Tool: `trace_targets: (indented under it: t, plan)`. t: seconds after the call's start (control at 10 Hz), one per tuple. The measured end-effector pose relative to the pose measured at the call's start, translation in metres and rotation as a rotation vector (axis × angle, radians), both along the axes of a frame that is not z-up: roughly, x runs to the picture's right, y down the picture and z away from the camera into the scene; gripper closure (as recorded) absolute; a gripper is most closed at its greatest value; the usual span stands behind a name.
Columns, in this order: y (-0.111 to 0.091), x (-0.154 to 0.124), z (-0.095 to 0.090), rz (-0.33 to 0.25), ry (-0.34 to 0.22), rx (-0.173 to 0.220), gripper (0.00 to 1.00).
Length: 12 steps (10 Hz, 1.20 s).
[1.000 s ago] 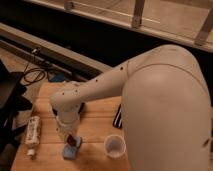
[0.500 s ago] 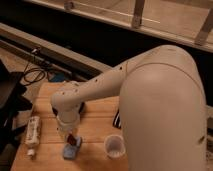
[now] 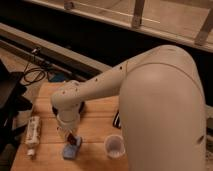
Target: Place the pepper on the white sponge
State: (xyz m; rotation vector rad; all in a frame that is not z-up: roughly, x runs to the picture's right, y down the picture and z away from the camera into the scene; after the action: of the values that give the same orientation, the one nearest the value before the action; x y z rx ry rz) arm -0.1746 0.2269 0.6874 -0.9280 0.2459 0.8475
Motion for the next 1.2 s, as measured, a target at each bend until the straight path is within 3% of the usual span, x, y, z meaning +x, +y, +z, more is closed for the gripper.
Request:
trace_targets:
  t: [0.1,0.3,0.5,0.8,1.0,1.2]
  plan:
    - [0.0,0.0,0.0,0.0,0.0,0.0,0.81]
    - [0.0,-0.001,0.001,-0.024,0.004,-0.004,0.97]
    - [0.013,-0.003,0.011,-0.059,0.006,-0.055,1.0]
    - [0.049,0.0,0.04,-0.051,-0.004,-0.135,1.0]
    - [0.06,0.005,0.049,-0.034,-0.008,-0.154,0.98]
    - [0.062,0.004,0.047,-0.024,-0.023,-0.155,0.8]
